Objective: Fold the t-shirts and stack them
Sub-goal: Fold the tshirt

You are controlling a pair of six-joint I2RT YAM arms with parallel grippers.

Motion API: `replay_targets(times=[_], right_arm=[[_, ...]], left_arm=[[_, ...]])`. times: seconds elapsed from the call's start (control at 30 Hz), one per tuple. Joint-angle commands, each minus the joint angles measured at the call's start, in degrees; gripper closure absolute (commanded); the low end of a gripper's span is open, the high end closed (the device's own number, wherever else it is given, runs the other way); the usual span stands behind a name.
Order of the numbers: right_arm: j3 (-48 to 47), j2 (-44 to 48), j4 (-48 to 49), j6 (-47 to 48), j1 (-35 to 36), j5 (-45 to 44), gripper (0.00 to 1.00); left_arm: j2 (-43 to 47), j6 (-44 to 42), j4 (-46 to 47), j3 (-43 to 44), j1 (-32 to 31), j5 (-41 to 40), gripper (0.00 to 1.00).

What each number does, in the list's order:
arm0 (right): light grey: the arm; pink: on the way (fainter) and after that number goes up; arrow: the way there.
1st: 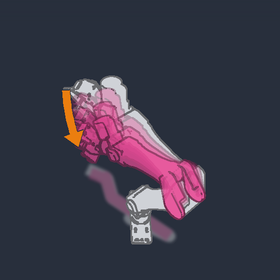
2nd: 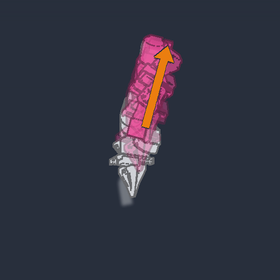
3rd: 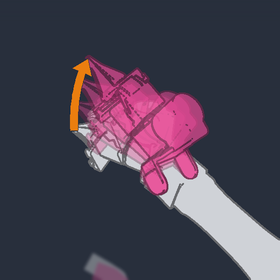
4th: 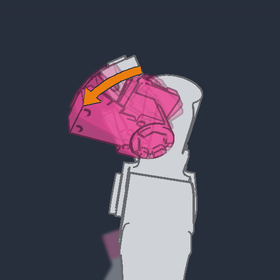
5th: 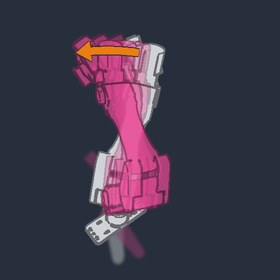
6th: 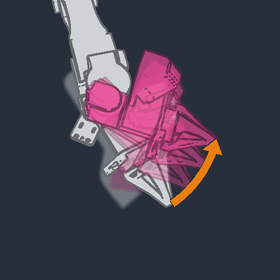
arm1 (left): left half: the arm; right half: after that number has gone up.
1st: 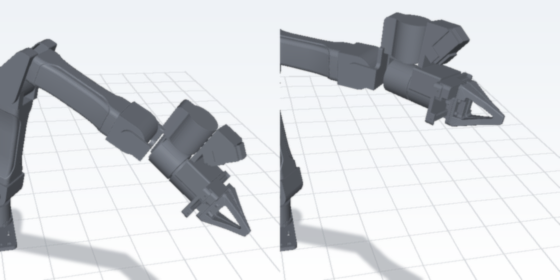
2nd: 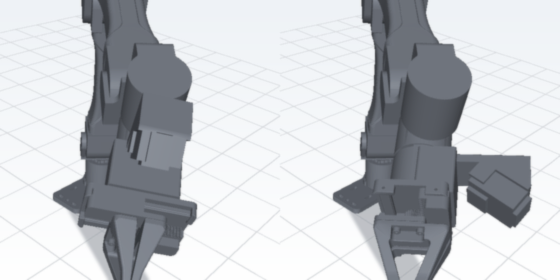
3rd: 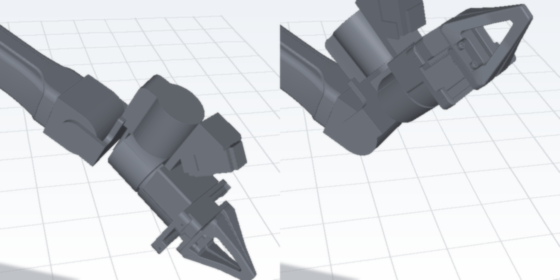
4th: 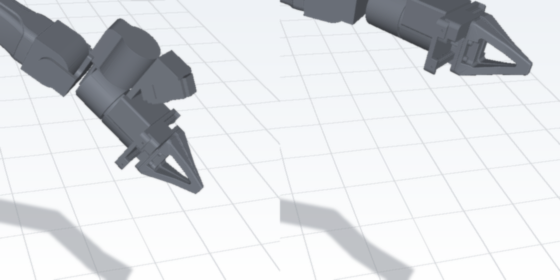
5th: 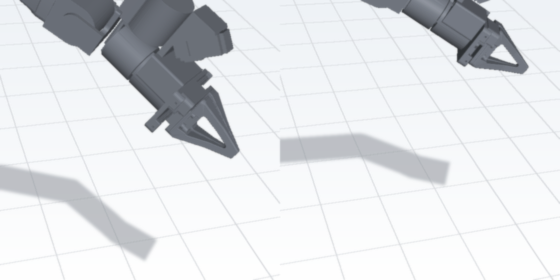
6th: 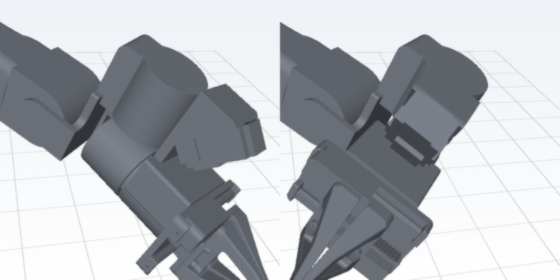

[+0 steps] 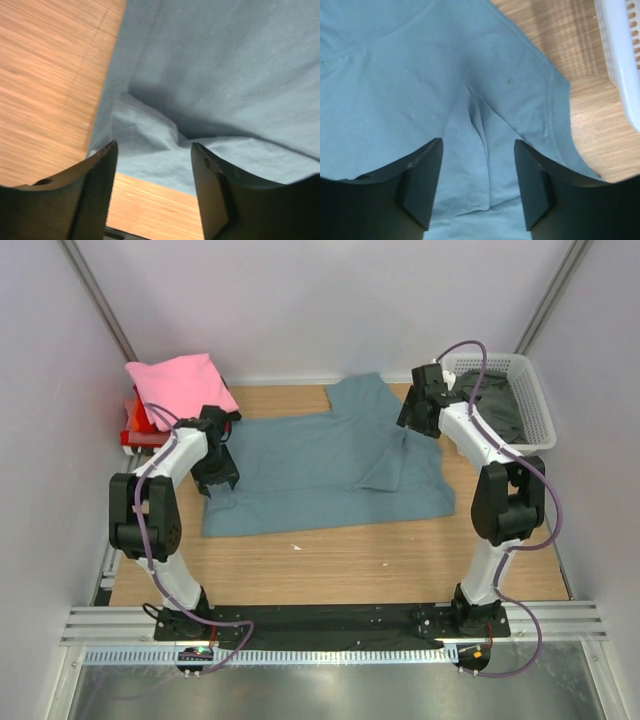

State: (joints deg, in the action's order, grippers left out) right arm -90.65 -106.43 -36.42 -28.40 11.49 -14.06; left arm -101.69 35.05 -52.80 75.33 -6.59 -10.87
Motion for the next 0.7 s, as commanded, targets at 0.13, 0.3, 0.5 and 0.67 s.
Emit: replay_targets(times=[0.13, 0.3, 0.5, 0.67], right_arm=[[-4.9, -1.41, -1.54, 1.07, -0.5, -1.67, 0.14], [5.2, 8.94, 2.05, -1.38, -0.5, 4.73, 0.14], [24.44, 16.07, 11.1, -5.6, -0.41, 24.42, 0.28], [30.26, 16.26, 14.45, -7.1, -0.41, 26.54, 0.36]], left_arm=[[14.22, -5.68, -5.83, 0.8, 0.26, -4.15, 0.34], [27.31, -7.36, -4.42, -7.99, 0.17, -1.26, 0.34], [40.95, -3.68, -4.77, -16.97, 0.09, 4.1, 0.33], [45.96, -3.58, -0.12, -20.66, 0.09, 10.52, 0.34]])
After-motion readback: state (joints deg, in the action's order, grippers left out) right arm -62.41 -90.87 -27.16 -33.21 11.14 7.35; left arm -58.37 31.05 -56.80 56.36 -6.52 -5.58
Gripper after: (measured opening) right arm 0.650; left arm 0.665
